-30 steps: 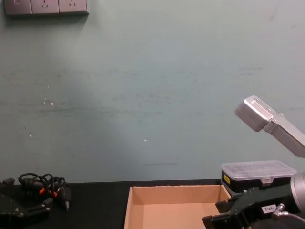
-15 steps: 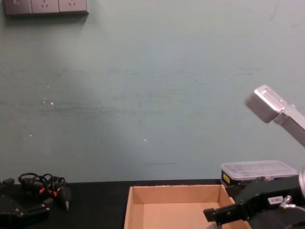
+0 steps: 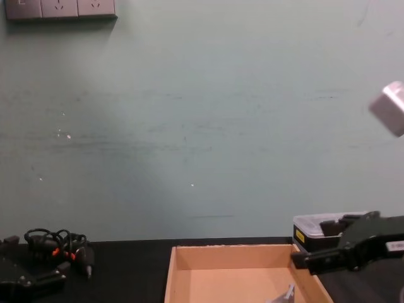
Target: Use one hand to pick up the angle iron from the table and place it into the box.
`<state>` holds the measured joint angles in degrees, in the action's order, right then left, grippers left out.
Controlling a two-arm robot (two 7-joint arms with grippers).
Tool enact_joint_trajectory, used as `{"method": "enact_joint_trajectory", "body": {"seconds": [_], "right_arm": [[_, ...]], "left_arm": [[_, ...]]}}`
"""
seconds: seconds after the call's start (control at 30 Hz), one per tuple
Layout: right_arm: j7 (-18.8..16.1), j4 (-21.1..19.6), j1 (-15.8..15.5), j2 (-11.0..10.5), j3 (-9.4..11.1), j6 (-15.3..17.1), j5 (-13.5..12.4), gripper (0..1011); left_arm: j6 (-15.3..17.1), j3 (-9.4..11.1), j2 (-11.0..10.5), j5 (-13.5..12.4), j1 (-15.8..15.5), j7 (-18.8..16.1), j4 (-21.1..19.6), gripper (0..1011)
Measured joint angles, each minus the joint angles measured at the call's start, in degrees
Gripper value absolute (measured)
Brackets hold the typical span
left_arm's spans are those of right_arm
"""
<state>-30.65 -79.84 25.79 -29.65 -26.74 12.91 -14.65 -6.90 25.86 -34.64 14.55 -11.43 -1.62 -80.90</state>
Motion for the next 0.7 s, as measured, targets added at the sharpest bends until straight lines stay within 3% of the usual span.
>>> {"method": "enact_joint_trajectory", "body": {"seconds": [0.43,0.57,0.7], "right_arm": [[-2.81,-14.2,-8.82,-9.15,4.99,-1.6,-5.39,1003],[-4.39,-16.51,-10.16,-11.22,5.2,-1.89,-6.79,1003],[-8.41,-19.08,-11.1,-14.19,4.19,-1.87,-8.71,1003]], "left_arm": [[0.0,0.0,0.0,0.0,0.0,0.0,0.0,1000],[0.0,0.0,0.0,0.0,0.0,0.0,0.0,1000],[0.0,0.0,0.0,0.0,0.0,0.0,0.0,1000]]}}
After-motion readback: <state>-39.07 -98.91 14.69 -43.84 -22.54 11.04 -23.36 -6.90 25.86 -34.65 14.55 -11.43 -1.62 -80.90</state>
